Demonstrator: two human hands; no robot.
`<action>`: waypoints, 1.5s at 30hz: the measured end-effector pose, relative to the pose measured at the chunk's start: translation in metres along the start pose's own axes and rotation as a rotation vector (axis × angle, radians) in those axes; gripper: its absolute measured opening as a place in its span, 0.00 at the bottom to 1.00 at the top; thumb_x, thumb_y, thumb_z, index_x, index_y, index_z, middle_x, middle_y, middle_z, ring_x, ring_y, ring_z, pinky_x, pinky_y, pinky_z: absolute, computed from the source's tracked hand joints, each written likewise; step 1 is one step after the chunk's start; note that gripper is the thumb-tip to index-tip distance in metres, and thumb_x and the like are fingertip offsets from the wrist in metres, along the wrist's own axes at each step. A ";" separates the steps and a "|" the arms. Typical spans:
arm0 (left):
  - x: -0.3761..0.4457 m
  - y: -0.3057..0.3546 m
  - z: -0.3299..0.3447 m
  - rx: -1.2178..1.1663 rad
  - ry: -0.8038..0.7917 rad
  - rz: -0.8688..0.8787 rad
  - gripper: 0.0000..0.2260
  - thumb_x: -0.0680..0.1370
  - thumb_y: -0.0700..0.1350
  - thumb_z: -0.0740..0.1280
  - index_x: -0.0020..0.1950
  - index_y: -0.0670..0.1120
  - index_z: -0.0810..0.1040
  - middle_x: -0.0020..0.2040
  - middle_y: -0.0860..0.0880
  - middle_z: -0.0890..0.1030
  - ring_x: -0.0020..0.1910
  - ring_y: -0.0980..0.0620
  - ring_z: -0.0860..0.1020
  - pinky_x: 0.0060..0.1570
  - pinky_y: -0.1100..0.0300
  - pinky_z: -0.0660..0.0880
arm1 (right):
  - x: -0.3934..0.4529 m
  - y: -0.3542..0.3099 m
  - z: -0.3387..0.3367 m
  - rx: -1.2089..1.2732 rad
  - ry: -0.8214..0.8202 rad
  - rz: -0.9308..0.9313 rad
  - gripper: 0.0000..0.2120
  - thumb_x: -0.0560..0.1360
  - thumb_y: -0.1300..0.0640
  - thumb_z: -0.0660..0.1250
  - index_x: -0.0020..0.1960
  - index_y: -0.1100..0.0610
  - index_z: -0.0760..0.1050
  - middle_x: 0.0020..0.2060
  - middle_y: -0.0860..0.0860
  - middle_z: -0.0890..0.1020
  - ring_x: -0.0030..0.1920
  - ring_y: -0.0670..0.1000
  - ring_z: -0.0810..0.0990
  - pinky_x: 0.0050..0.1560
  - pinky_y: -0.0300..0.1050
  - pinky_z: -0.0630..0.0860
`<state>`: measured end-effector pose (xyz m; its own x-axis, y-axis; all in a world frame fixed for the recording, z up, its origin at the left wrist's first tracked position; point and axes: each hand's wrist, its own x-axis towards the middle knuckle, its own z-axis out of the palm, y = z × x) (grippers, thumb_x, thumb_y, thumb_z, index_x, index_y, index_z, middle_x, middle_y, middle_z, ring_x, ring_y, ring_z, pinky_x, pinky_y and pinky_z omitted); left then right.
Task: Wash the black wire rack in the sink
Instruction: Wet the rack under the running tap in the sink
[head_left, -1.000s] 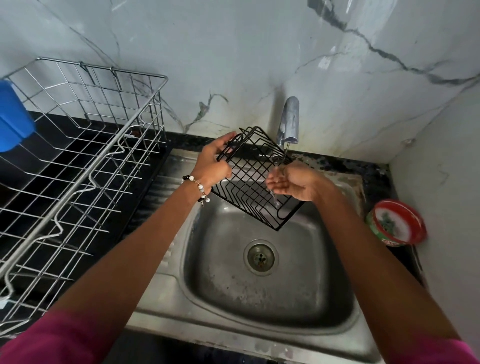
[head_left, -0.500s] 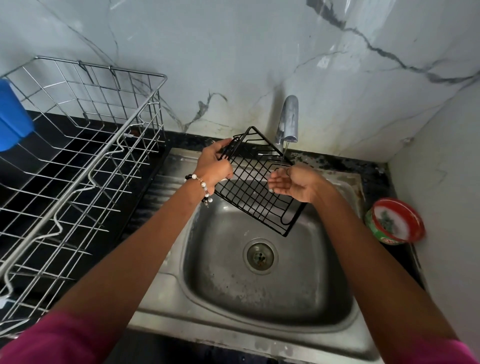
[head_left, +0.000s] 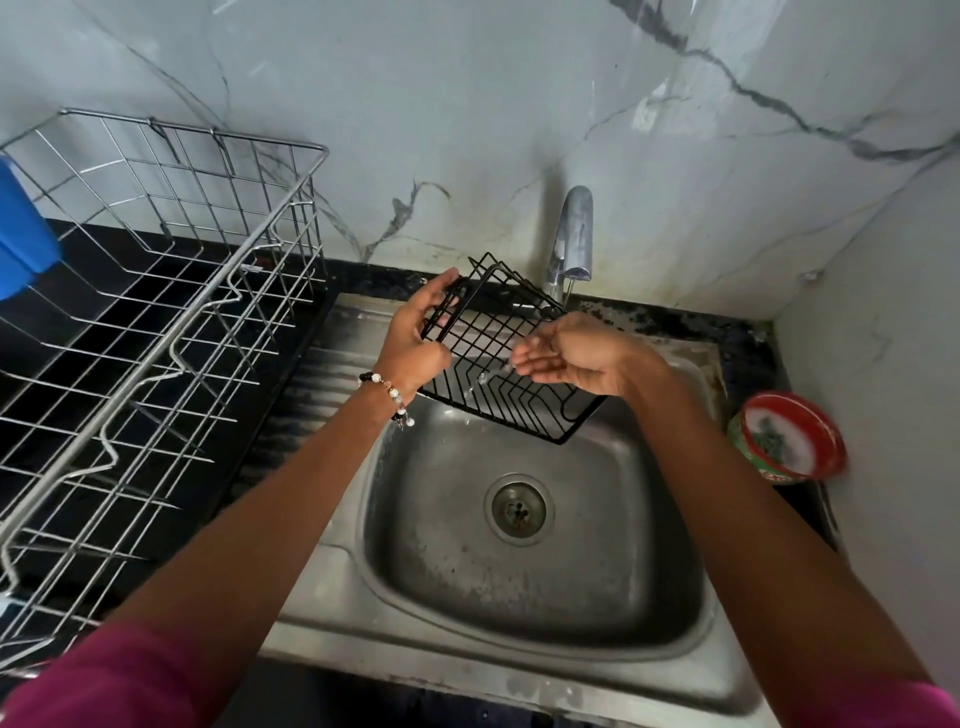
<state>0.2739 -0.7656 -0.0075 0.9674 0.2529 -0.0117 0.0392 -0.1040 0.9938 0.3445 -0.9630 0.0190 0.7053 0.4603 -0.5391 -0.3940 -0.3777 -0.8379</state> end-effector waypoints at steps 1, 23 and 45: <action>0.000 -0.001 0.000 -0.039 -0.003 0.008 0.45 0.62 0.20 0.61 0.71 0.57 0.71 0.66 0.50 0.73 0.60 0.56 0.75 0.34 0.58 0.77 | 0.001 0.001 0.001 -0.064 0.038 0.020 0.14 0.80 0.68 0.55 0.61 0.73 0.73 0.55 0.63 0.81 0.57 0.59 0.80 0.63 0.55 0.75; 0.014 -0.031 0.031 -0.364 -0.033 -0.167 0.43 0.65 0.16 0.54 0.73 0.49 0.66 0.58 0.53 0.77 0.55 0.49 0.74 0.25 0.68 0.70 | -0.012 -0.005 -0.023 0.123 0.023 -0.028 0.14 0.79 0.69 0.54 0.59 0.70 0.75 0.58 0.64 0.80 0.57 0.58 0.81 0.57 0.48 0.78; 0.012 0.017 0.021 -0.032 0.076 -0.523 0.25 0.67 0.23 0.61 0.56 0.47 0.78 0.31 0.45 0.73 0.28 0.52 0.69 0.29 0.61 0.65 | -0.012 -0.012 -0.013 0.352 -0.038 -0.047 0.16 0.80 0.70 0.50 0.59 0.68 0.75 0.54 0.63 0.82 0.56 0.59 0.82 0.60 0.53 0.77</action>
<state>0.2911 -0.7845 0.0072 0.8000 0.3319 -0.4999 0.5028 0.0837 0.8603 0.3480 -0.9745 0.0369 0.7077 0.5030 -0.4962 -0.5449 -0.0585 -0.8364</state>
